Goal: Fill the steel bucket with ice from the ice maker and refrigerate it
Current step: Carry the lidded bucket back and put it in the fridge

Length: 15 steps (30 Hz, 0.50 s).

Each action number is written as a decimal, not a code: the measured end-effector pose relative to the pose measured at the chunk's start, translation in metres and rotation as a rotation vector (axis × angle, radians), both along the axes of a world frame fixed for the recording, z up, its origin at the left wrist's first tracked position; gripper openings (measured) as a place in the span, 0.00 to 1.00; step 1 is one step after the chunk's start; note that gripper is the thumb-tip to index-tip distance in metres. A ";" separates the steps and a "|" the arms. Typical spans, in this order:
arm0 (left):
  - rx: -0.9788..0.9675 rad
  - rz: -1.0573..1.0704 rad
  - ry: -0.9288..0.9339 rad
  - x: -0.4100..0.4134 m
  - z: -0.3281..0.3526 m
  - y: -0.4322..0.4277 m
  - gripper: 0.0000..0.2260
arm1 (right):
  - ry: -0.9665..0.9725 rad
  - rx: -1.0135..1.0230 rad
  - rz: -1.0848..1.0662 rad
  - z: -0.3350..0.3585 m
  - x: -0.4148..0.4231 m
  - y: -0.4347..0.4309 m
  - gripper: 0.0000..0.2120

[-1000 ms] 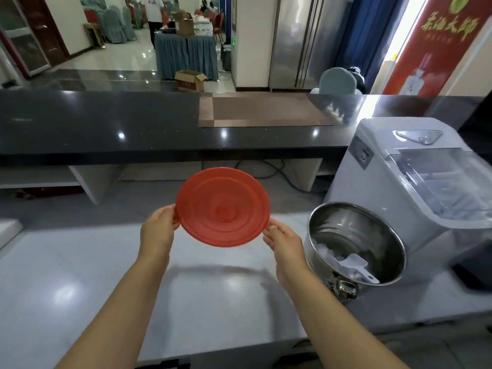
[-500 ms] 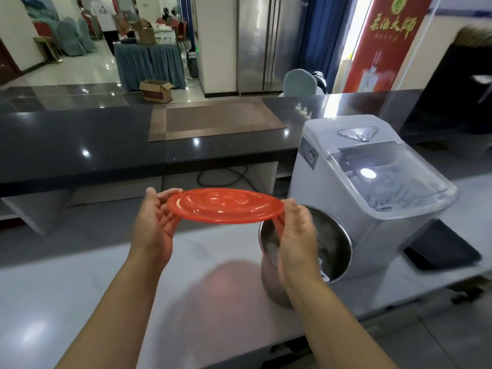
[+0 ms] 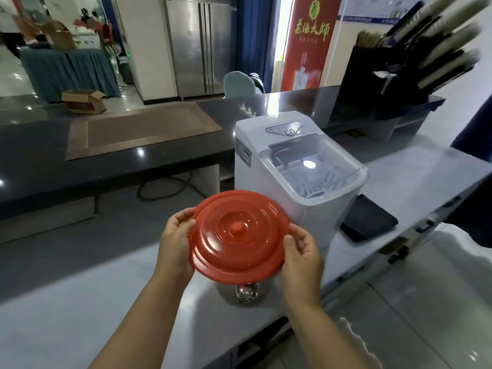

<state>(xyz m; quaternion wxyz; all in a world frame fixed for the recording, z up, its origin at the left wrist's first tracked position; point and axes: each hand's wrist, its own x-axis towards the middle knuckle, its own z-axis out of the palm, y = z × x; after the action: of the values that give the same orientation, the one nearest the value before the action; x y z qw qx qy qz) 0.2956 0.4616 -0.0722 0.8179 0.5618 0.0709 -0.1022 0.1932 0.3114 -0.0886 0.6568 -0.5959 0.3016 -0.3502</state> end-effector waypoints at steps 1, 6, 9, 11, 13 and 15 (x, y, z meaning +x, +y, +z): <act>-0.010 -0.002 0.011 -0.001 -0.001 -0.003 0.11 | 0.008 0.027 -0.012 -0.003 -0.001 -0.002 0.11; -0.023 0.011 0.048 -0.002 -0.003 -0.007 0.09 | 0.048 0.060 -0.049 -0.011 -0.002 -0.009 0.11; -0.025 0.026 0.053 -0.003 -0.004 -0.004 0.10 | 0.055 0.064 -0.039 -0.011 0.001 -0.009 0.11; -0.031 0.041 0.049 -0.003 -0.003 0.000 0.11 | 0.046 0.080 -0.028 -0.012 0.004 -0.007 0.11; -0.033 0.057 0.046 -0.003 -0.002 0.004 0.12 | 0.043 0.105 -0.007 -0.013 0.007 -0.004 0.11; -0.022 0.072 0.049 -0.003 -0.002 0.009 0.12 | 0.039 0.121 0.017 -0.014 0.009 -0.001 0.10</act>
<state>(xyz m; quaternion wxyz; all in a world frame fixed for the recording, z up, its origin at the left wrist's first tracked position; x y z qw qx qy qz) 0.2929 0.4703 -0.0744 0.8252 0.5470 0.1100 -0.0875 0.2021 0.3100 -0.1030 0.6884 -0.5644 0.3299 -0.3142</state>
